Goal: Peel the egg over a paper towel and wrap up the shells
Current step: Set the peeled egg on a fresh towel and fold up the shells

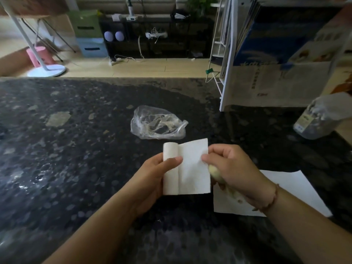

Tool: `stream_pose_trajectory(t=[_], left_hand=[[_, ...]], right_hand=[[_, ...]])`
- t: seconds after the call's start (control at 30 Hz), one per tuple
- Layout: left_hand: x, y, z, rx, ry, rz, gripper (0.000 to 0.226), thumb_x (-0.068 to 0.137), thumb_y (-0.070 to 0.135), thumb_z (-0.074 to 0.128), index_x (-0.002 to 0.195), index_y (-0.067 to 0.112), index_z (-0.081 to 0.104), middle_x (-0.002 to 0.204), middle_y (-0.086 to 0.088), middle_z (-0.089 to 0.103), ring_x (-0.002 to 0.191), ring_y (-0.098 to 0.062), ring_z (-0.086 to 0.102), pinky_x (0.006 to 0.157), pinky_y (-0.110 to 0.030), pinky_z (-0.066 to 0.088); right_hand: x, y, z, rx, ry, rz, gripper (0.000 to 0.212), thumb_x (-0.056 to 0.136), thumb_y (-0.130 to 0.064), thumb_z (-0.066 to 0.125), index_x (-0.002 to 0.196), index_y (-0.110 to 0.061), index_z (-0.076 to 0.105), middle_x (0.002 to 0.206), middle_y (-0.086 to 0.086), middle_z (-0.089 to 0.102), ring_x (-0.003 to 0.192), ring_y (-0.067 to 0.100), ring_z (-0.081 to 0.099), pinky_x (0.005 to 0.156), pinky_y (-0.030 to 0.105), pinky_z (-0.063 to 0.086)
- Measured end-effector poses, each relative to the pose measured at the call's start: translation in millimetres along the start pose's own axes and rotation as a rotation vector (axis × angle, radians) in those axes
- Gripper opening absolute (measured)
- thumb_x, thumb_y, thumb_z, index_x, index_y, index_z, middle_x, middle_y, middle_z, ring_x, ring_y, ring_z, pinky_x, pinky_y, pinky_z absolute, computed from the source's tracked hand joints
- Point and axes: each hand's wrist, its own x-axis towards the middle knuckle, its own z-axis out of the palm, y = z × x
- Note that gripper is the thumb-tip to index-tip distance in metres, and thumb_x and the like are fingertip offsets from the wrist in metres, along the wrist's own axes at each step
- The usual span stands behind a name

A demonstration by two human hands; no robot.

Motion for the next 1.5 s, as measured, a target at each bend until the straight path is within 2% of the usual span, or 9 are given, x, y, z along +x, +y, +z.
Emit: stream_pose_trajectory(t=[0.23,0.4,0.6,0.73,0.8,0.87,1.03,1.2,1.5], left_hand=[[4,-1,-4,0.302,0.416,0.209,0.027,0.092,0.029,0.062,0.119,0.027,0.063,0.112,-0.001,0.071,0.102,-0.026,0.068,0.089,-0.052,0.056],[0,6,4,0.267,0.265,0.245,0.036,0.078,0.038,0.064,0.112,0.028,0.067,0.105,-0.002,0.074,0.097,-0.026,0.071,0.079,-0.047,0.060],[-5,13,-1,0.339,0.195,0.287,0.034,0.078,0.035,0.065,0.110,0.024,0.066,0.107,-0.010,0.070,0.102,-0.034,0.067,0.086,-0.053,0.054],[-8,25,-10,0.495,-0.157,0.286,0.045,0.074,0.034,0.065,0.113,0.013,0.064,0.109,-0.023,0.064,0.097,-0.038,0.065,0.081,-0.046,0.051],[-9,33,-12,0.435,-0.311,0.269,0.041,0.077,0.025,0.063,0.115,0.008,0.063,0.105,-0.019,0.067,0.093,-0.029,0.066,0.079,-0.037,0.053],[-8,39,-15,0.356,-0.325,0.275,0.036,0.074,0.024,0.062,0.107,0.011,0.068,0.097,-0.011,0.069,0.087,-0.022,0.066,0.073,-0.030,0.055],[-1,42,-29,0.595,0.058,0.390,0.029,0.072,0.056,0.064,0.086,0.030,0.066,0.082,0.007,0.067,0.076,-0.013,0.065,0.065,-0.031,0.051],[5,39,-26,0.920,0.178,0.491,0.025,0.082,0.063,0.051,0.079,0.039,0.058,0.072,0.025,0.060,0.065,0.006,0.056,0.054,-0.010,0.042],[14,45,-41,1.098,0.695,0.410,0.035,0.094,0.055,0.046,0.098,0.022,0.057,0.086,-0.001,0.062,0.073,-0.015,0.058,0.059,-0.032,0.043]], right_hand=[[-6,3,-26,0.066,0.017,0.021,0.036,0.092,-0.015,0.056,0.086,0.021,0.052,0.078,0.036,0.054,0.073,0.024,0.050,0.068,0.034,0.040],[-10,6,-19,0.009,-0.116,0.068,0.051,0.084,-0.043,0.063,0.062,0.002,0.055,0.059,0.025,0.055,0.052,0.028,0.049,0.049,0.030,0.041],[-12,11,-26,-0.112,-0.082,-0.006,0.037,0.084,-0.039,0.068,0.056,-0.016,0.059,0.053,0.003,0.059,0.048,0.016,0.054,0.049,0.027,0.046],[-4,-4,-29,-0.385,-0.107,-0.217,0.048,0.063,-0.061,0.075,0.104,-0.039,0.062,0.087,-0.016,0.069,0.079,-0.003,0.065,0.068,0.015,0.052],[3,-9,-19,-0.335,-0.307,-0.208,0.076,0.063,-0.051,0.083,0.131,-0.041,0.050,0.118,-0.021,0.063,0.106,-0.005,0.060,0.091,0.025,0.052],[5,-9,-4,-0.193,-0.519,-0.132,0.067,0.071,-0.028,0.084,0.131,-0.029,0.054,0.121,-0.007,0.067,0.104,0.007,0.066,0.089,0.043,0.056],[6,-4,7,-0.069,-0.545,0.109,0.028,0.089,-0.031,0.066,0.102,-0.007,0.069,0.065,0.014,0.063,0.041,0.016,0.055,0.041,0.026,0.046],[4,-5,12,-0.177,-0.480,0.174,0.029,0.091,-0.034,0.064,0.079,-0.008,0.068,0.045,0.005,0.057,0.035,0.015,0.053,0.040,0.024,0.043],[-14,-2,1,-0.162,-0.431,0.294,0.028,0.092,-0.029,0.064,0.073,-0.008,0.068,0.046,0.003,0.060,0.039,0.015,0.056,0.041,0.024,0.045]])
